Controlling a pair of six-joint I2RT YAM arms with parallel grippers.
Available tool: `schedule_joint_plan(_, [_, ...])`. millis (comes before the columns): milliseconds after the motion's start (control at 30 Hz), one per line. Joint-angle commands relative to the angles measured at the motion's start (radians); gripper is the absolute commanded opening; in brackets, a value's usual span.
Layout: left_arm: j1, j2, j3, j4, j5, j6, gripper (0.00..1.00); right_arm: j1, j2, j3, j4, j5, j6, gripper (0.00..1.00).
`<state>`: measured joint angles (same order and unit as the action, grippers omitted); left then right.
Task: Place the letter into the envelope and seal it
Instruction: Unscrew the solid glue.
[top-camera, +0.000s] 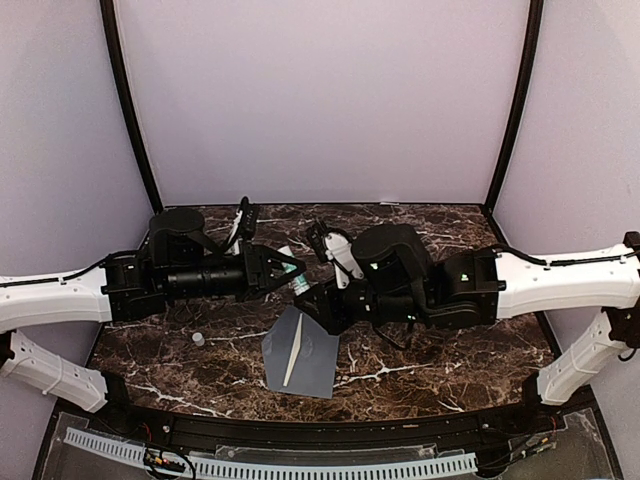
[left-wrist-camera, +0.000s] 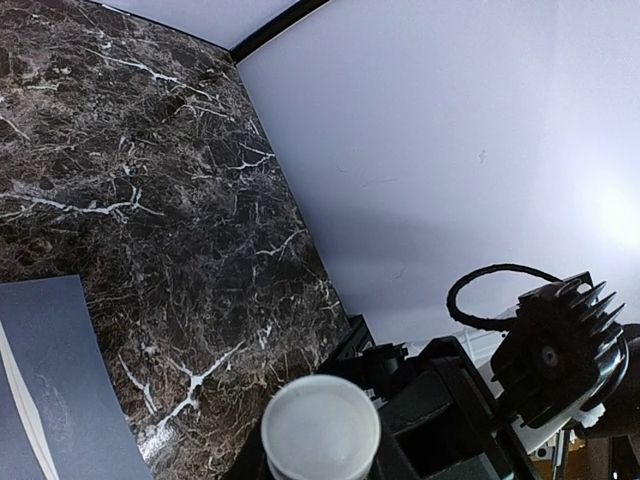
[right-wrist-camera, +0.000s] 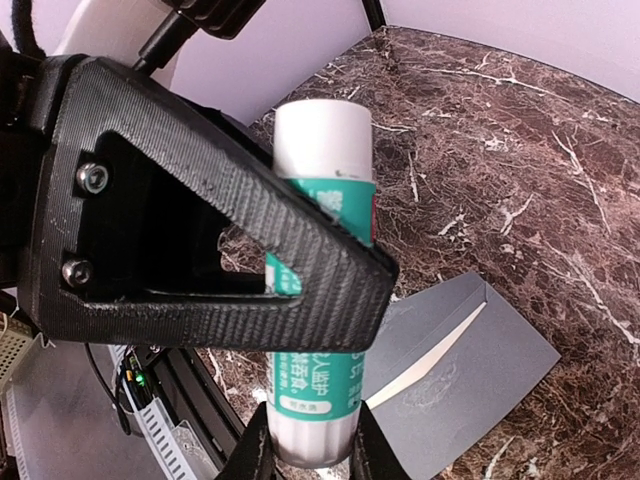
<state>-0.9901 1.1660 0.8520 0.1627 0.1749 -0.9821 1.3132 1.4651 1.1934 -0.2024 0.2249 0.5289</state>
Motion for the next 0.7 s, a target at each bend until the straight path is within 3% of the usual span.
schedule_joint_plan(0, [-0.002,0.009,0.028,0.024,0.051,0.007,0.0,0.007,-0.012,0.006,0.067,0.003,0.009,0.07])
schedule_joint_plan(167, [-0.001,0.001,-0.003,0.114,0.129,0.023,0.0,-0.003,-0.064,-0.065,0.154,-0.04,0.055,0.05])
schedule_joint_plan(667, [-0.002,-0.044,-0.056,0.328,0.407,0.152,0.0,-0.148,-0.186,-0.35,0.732,-0.491,0.358,0.01])
